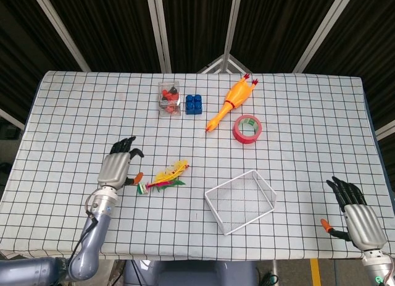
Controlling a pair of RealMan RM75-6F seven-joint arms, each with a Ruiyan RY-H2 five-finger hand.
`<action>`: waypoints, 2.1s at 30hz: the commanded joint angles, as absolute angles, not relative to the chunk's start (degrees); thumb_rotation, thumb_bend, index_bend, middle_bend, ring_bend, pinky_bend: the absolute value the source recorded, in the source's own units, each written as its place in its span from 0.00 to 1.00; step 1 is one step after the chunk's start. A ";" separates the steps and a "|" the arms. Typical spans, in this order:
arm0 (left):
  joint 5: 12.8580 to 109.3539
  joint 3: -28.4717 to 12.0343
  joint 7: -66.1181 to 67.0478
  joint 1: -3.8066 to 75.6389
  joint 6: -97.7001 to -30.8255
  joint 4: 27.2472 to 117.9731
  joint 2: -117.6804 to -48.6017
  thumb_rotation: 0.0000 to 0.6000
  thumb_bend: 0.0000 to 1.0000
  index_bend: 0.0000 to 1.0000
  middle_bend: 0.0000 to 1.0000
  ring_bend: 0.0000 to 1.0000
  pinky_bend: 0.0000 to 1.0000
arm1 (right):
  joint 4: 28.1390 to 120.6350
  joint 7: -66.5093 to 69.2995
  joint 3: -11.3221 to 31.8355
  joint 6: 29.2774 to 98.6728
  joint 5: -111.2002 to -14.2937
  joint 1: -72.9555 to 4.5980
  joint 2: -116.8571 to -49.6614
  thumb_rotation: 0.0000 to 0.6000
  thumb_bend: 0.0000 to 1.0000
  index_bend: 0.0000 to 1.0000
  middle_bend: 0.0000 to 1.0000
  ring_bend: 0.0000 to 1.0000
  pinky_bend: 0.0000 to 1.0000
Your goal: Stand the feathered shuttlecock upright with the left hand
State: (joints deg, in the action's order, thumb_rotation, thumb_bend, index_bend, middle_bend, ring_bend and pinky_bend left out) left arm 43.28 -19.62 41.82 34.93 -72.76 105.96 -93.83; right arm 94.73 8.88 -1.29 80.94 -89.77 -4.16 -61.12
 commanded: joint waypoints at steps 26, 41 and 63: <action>30.01 -24.82 43.59 45.29 -74.78 92.26 -111.35 1.00 0.43 0.40 0.08 0.00 0.00 | 95.18 10.91 -1.25 80.78 -89.57 -4.17 -60.60 1.00 0.34 0.00 0.00 0.00 0.00; 28.58 -24.56 41.70 46.10 -73.40 91.24 -112.49 1.00 0.60 0.51 0.11 0.00 0.00 | 95.19 11.29 -1.18 80.80 -89.48 -4.16 -60.47 1.00 0.34 0.00 0.00 0.00 0.00; 31.66 -24.39 36.37 41.90 -75.13 104.84 -104.76 1.00 0.62 0.54 0.11 0.00 0.00 | 95.25 11.09 -1.11 80.95 -89.30 -4.03 -60.42 1.00 0.34 0.00 0.00 0.00 0.00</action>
